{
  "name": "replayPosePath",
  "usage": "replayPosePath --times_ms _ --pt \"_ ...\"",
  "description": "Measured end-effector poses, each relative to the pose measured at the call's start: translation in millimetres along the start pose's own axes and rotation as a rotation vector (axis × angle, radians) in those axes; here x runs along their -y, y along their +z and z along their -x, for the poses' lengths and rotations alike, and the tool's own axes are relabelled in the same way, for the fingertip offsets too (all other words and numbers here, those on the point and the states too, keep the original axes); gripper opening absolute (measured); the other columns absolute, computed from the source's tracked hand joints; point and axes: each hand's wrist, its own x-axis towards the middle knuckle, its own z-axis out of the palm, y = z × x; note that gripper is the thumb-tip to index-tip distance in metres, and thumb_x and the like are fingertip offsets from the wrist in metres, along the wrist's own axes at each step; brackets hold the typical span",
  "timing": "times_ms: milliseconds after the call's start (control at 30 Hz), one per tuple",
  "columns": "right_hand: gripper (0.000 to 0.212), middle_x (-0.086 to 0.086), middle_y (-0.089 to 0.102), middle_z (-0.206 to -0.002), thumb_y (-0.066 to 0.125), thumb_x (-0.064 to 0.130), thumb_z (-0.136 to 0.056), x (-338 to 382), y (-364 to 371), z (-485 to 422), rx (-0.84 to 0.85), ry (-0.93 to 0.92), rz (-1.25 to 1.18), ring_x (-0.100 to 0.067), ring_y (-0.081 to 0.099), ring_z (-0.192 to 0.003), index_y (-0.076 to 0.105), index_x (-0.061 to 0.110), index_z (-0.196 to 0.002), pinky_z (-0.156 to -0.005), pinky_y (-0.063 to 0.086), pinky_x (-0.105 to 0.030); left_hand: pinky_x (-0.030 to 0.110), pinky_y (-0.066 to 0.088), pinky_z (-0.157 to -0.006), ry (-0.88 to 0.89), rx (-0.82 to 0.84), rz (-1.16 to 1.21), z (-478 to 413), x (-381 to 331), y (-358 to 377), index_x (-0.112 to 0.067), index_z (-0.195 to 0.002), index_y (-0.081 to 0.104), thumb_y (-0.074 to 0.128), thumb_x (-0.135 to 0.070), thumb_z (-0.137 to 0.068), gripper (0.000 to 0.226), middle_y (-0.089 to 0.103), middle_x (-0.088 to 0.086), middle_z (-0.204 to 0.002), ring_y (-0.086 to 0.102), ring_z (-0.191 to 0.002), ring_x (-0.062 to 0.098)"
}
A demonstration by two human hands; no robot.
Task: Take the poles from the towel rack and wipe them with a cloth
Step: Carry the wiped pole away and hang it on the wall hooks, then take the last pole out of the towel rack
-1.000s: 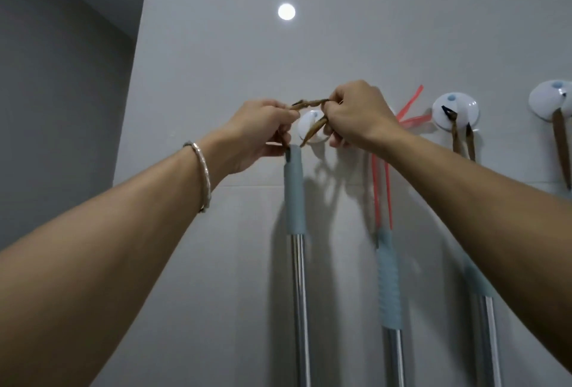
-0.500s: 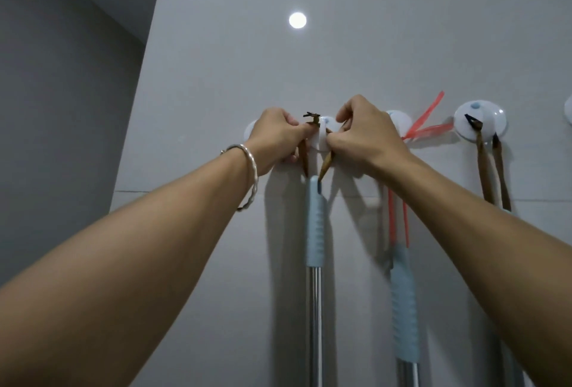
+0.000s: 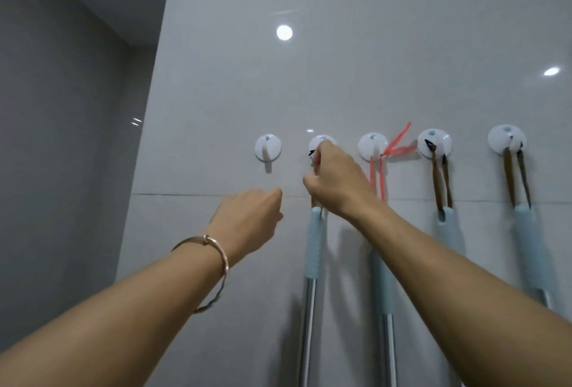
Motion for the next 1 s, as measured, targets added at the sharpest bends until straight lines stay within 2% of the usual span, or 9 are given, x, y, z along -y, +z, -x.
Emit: replayPosePath --times_ms 100,233,300,367,433,533,633,867,1000 --pt "0.008 0.002 0.050 -0.075 0.053 0.020 -0.085 20.7 8.6 28.0 0.184 -0.068 0.128 -0.025 0.053 -0.075 0.046 0.018 -0.082 -0.066 0.046 -0.037 0.034 0.038 -0.064 0.005 -0.003 0.006 20.9 19.1 -12.0 -0.016 -0.086 0.043 0.039 -0.041 -0.098 0.028 0.060 0.008 -0.091 0.057 -0.086 0.031" --pt "0.027 0.003 0.049 -0.072 0.051 0.039 -0.094 32.3 6.0 65.3 0.313 -0.059 0.322 -0.023 0.051 -0.073 0.047 0.017 -0.078 -0.063 0.036 -0.031 0.032 0.039 -0.063 0.042 0.041 0.063 52.0 18.5 -5.0 -0.014 -0.064 0.037 0.023 -0.042 -0.101 0.048 0.056 0.008 -0.076 0.054 -0.073 0.030" --pt "0.033 -0.007 0.057 -0.084 0.045 0.044 -0.098 34.4 -3.1 86.1 0.432 -0.031 0.424 -0.027 0.053 -0.081 0.049 0.018 -0.077 -0.068 0.036 -0.032 0.035 0.043 -0.068 0.093 0.065 0.105 63.5 10.1 9.4 -0.015 -0.075 0.044 0.023 -0.035 -0.101 0.039 0.064 0.012 -0.091 0.060 -0.082 0.033" --pt "0.032 -0.013 0.064 -0.100 0.040 0.042 -0.100 30.8 -17.2 110.1 0.526 0.003 0.481 -0.030 0.058 -0.094 0.055 0.019 -0.084 -0.073 0.038 -0.034 0.038 0.045 -0.075 0.140 0.130 0.163 72.1 -3.9 21.1 -0.015 -0.103 0.048 0.028 -0.025 -0.099 0.023 0.062 0.014 -0.105 0.059 -0.093 0.035" --pt "0.031 -0.012 0.064 -0.106 0.041 0.040 -0.101 21.6 -36.5 134.1 0.574 0.044 0.549 -0.029 0.059 -0.098 0.061 0.016 -0.098 -0.071 0.037 -0.031 0.038 0.044 -0.083 0.200 0.243 0.221 78.1 -22.5 22.8 -0.024 -0.125 0.044 0.031 -0.019 -0.097 0.032 0.060 0.011 -0.117 0.057 -0.104 0.033" --pt "0.036 -0.008 0.061 -0.122 0.045 0.044 -0.097 2.1 -71.0 166.6 0.658 0.184 0.597 -0.027 0.056 -0.112 0.055 0.024 -0.127 -0.086 0.044 -0.033 0.037 0.042 -0.096 0.303 0.369 0.287 84.4 -53.0 12.8 -0.030 -0.131 0.047 0.037 -0.029 -0.097 0.036 0.053 0.003 -0.132 0.050 -0.120 0.027" --pt "0.059 -0.007 0.042 -0.147 0.044 0.052 -0.096 -19.0 -104.6 196.2 0.756 0.323 0.581 -0.026 0.041 -0.133 0.034 0.025 -0.147 -0.108 0.035 -0.040 0.041 0.035 -0.107 0.372 0.512 0.302 92.4 -81.7 -3.0 -0.031 -0.141 0.036 0.035 -0.050 -0.096 0.049 0.041 0.001 -0.143 0.041 -0.129 0.025" --pt "0.070 -0.007 0.029 -0.155 0.043 0.056 -0.095 -62.7 -207.0 263.0 0.783 0.444 0.527 -0.025 0.029 -0.141 0.020 0.023 -0.152 -0.115 0.026 -0.042 0.035 0.023 -0.114 0.501 0.703 0.193 104.6 -179.6 -35.7 -0.025 -0.149 0.020 0.042 -0.049 -0.095 0.063 0.029 0.006 -0.152 0.029 -0.139 0.025" --pt "0.065 -0.005 0.037 -0.151 0.046 0.052 -0.095 -99.1 -314.3 328.0 0.784 0.530 0.579 -0.026 0.036 -0.137 0.025 0.026 -0.150 -0.112 0.031 -0.043 0.038 0.027 -0.112 0.581 0.676 0.251 122.3 -300.4 -64.8 -0.026 -0.145 0.030 0.044 -0.046 -0.095 0.056 0.038 0.002 -0.147 0.035 -0.135 0.024"
